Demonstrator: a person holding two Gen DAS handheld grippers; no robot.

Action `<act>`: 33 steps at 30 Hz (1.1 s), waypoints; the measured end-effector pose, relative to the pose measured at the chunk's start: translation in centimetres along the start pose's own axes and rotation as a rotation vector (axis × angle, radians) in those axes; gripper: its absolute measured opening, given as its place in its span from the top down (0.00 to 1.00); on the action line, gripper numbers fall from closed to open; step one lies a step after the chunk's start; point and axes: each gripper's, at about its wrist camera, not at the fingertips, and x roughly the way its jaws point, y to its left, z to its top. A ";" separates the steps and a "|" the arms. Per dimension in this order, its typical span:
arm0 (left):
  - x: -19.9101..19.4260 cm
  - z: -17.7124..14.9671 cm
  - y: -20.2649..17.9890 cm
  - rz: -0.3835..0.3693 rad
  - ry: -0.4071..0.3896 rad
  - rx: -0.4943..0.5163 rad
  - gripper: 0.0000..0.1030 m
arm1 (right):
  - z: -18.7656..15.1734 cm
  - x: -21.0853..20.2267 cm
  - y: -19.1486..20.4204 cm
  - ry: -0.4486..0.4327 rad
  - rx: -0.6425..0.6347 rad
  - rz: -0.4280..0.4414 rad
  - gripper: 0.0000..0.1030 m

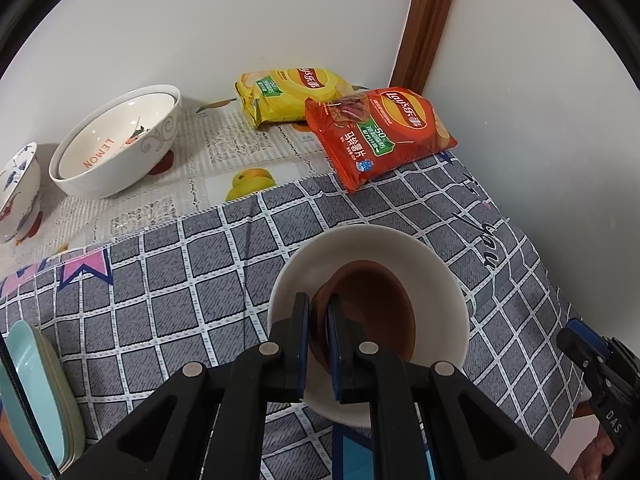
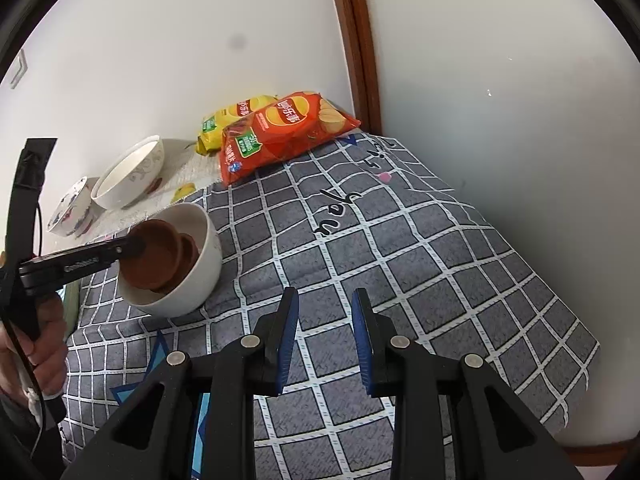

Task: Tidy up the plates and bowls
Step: 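Lower the left gripper's brown bowl into the white bowl and open the left gripper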

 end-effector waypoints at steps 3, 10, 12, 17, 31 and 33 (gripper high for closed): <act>0.3 0.1 0.0 -0.003 0.003 -0.002 0.91 | 0.0 0.2 0.3 0.001 -0.009 0.003 0.73; 1.0 0.1 0.3 -0.021 0.006 -0.020 0.91 | -0.5 0.6 0.4 0.023 -0.009 -0.001 0.73; 1.1 0.1 0.4 -0.027 0.007 -0.024 0.91 | -0.6 0.7 0.4 0.029 -0.009 -0.004 0.73; 1.2 -0.1 0.5 -0.032 0.015 -0.028 0.91 | -0.6 0.6 0.5 0.035 -0.011 -0.015 0.73; -2.7 -0.7 1.0 -0.060 -0.020 -0.013 0.86 | -1.0 -2.0 2.6 0.025 -0.013 -0.032 0.72; -4.0 -0.9 1.3 -0.059 -0.037 -0.001 0.80 | -1.2 -3.1 3.5 0.010 -0.022 -0.052 0.70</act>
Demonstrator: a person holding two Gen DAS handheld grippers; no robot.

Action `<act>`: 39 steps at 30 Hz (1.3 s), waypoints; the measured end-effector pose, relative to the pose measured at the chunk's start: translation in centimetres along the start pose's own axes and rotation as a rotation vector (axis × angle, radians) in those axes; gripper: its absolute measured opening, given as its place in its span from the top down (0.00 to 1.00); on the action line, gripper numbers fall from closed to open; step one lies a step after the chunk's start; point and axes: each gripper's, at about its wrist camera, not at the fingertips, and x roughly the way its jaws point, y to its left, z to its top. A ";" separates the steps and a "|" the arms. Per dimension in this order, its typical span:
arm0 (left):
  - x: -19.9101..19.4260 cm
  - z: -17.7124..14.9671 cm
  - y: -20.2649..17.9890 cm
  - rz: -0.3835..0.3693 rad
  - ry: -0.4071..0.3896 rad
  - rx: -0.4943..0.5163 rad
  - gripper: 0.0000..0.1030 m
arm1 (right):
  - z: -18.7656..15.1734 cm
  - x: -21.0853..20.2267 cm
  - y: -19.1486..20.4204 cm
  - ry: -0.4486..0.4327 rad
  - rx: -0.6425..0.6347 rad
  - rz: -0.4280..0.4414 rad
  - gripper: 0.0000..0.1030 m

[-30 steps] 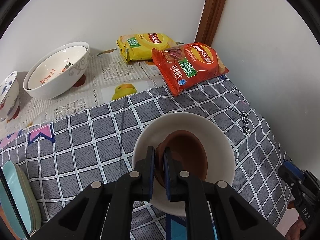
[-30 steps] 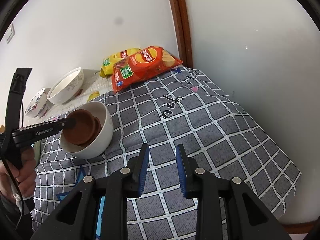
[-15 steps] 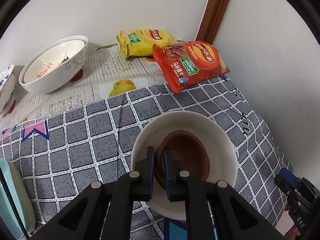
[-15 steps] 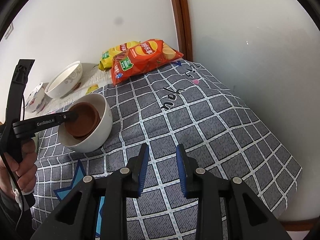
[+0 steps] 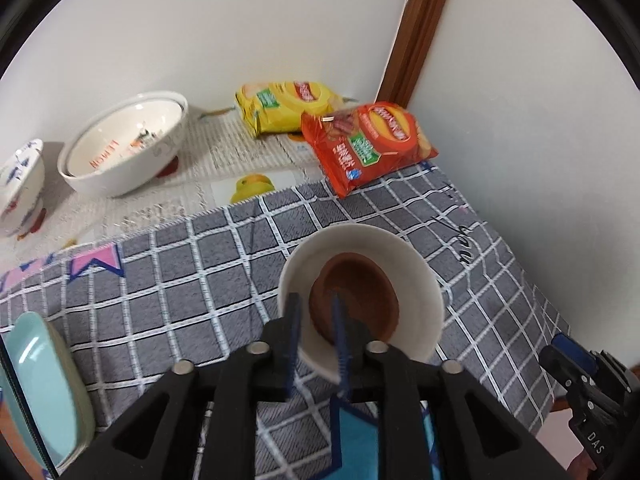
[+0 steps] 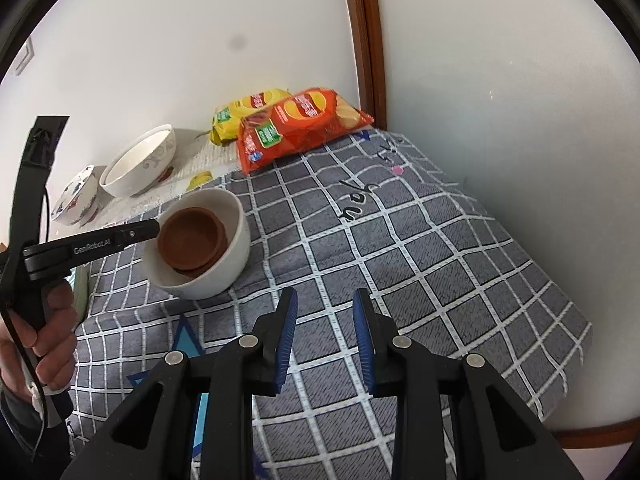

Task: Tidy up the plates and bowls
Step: 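Lower the left gripper's brown bowl into the white bowl and open the left gripper, then grasp the white bowl rim with the left gripper while the right gripper grips it too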

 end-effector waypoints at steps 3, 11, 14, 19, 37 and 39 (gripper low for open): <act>-2.7 -0.8 0.4 0.009 -0.035 0.041 0.78 | -0.4 -1.9 1.4 -0.025 -0.001 -0.020 0.64; -8.2 -2.6 1.9 0.026 -0.094 0.100 0.67 | -1.0 -6.5 5.1 -0.076 0.018 -0.112 0.51; -9.8 -3.3 2.7 0.018 -0.109 0.110 0.67 | -1.4 -7.9 6.2 -0.086 0.048 -0.114 0.48; -11.4 -4.6 4.0 0.017 -0.127 0.127 0.67 | -2.3 -9.4 7.2 -0.082 0.103 -0.112 0.46; -14.6 -6.8 5.1 -0.013 -0.171 0.128 0.67 | -4.8 -10.8 8.6 -0.124 0.111 -0.161 0.46; -14.7 -6.7 5.0 -0.009 -0.180 0.123 0.67 | -4.8 -10.7 8.4 -0.106 0.109 -0.138 0.46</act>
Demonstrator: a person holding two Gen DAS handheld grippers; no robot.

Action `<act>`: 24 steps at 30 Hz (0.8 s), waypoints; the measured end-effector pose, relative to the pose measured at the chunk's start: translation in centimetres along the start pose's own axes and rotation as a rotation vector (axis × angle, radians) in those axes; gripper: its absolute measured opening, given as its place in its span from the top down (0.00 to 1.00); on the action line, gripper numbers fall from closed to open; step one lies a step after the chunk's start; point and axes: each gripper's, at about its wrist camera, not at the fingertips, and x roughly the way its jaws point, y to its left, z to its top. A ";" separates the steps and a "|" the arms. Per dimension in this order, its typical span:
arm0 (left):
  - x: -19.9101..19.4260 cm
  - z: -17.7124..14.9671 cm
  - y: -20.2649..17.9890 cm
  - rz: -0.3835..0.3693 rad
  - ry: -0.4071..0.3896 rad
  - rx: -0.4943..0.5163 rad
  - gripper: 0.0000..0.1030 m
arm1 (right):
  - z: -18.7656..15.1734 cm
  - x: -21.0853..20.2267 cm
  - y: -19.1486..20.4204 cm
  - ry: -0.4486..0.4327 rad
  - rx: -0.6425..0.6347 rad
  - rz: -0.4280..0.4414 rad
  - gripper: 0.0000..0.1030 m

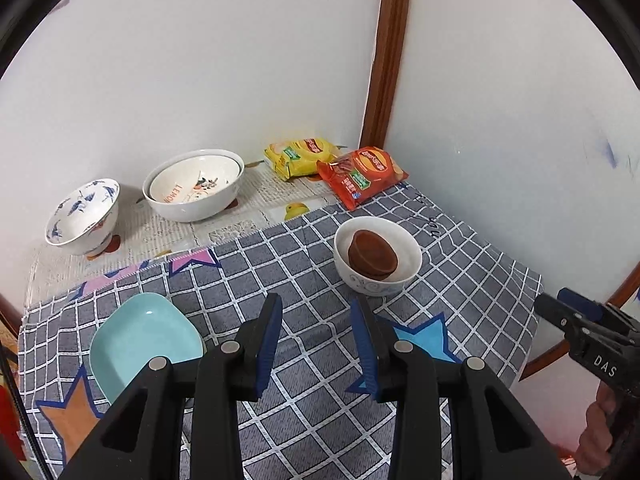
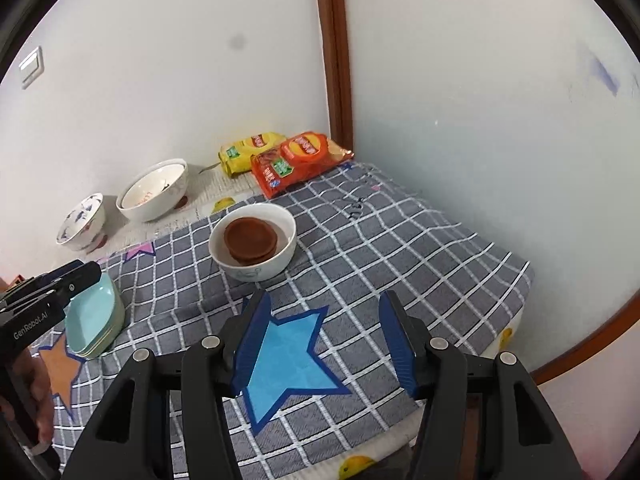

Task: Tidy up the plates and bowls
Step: 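Grasp the white bowl rim with the left gripper while the right gripper grips it too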

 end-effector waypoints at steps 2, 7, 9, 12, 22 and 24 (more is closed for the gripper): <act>-0.1 0.2 -0.1 0.002 -0.005 -0.004 0.67 | 0.1 0.1 -0.1 0.011 -0.002 0.017 0.46; 0.2 0.8 -0.8 0.026 -0.005 0.006 0.67 | 0.9 0.2 -0.3 0.010 -0.018 0.066 0.46; 0.5 1.2 -0.9 0.028 -0.001 -0.002 0.67 | 1.4 0.2 -0.5 0.000 -0.019 0.093 0.46; 1.2 1.8 -1.0 0.031 0.011 -0.011 0.67 | 2.3 0.8 -0.7 0.005 -0.019 0.128 0.46; 5.2 3.5 -1.2 0.061 0.076 -0.048 0.67 | 5.2 4.3 -0.5 0.031 -0.056 0.193 0.51; 5.9 3.7 -1.1 0.070 0.085 -0.061 0.67 | 5.6 5.2 -0.2 0.035 -0.071 0.199 0.51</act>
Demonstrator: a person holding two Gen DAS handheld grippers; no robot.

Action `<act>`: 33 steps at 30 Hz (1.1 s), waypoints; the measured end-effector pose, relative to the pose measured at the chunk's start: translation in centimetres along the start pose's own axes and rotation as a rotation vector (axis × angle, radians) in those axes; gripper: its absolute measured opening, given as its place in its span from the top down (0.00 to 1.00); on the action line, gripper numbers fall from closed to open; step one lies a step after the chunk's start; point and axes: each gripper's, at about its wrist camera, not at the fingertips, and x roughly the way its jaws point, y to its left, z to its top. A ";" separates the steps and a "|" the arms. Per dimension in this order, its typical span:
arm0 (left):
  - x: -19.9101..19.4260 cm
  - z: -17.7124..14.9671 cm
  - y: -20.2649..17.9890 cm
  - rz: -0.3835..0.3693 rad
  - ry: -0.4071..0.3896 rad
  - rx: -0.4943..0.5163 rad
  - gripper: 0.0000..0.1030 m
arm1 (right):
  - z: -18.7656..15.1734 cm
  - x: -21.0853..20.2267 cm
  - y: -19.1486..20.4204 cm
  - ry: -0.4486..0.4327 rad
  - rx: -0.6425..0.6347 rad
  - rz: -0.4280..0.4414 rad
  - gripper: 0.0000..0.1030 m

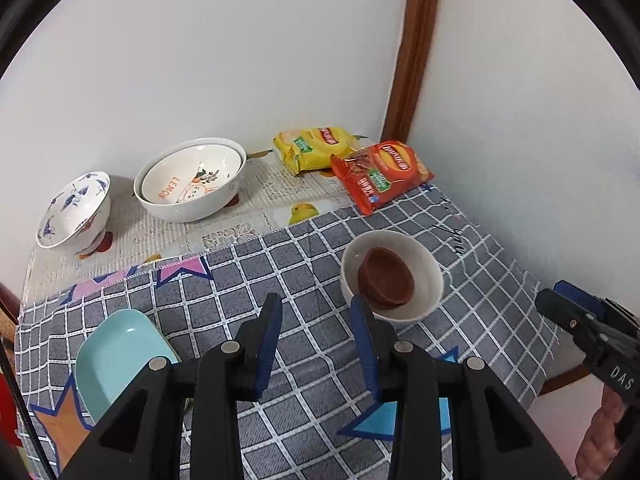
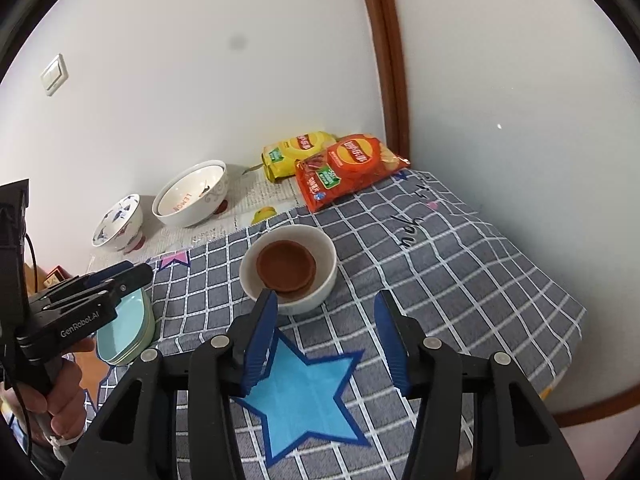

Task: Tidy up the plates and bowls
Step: 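Grasp the white bowl rim with the left gripper while the right gripper grips it too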

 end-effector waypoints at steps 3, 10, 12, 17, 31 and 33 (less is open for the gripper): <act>1.6 0.4 -0.1 -0.002 0.022 -0.012 0.67 | 0.5 1.9 0.0 0.016 -0.014 0.001 0.51; 5.1 1.0 -0.5 0.033 0.071 -0.019 0.67 | 1.4 6.1 -0.7 0.026 -0.023 -0.001 0.51; 6.0 1.1 -0.6 0.032 0.083 -0.016 0.67 | 1.6 7.3 -0.8 0.047 -0.019 0.020 0.51; 8.4 1.2 -0.8 -0.007 0.112 -0.024 0.67 | 1.8 10.4 -1.2 0.113 -0.001 0.071 0.55; 14.0 1.9 -2.2 -0.033 0.203 0.000 0.67 | 2.3 16.1 -1.7 0.214 0.025 0.081 0.75; 14.5 1.8 -2.2 -0.026 0.216 0.000 0.70 | 2.4 16.8 -1.8 0.230 0.027 0.063 0.75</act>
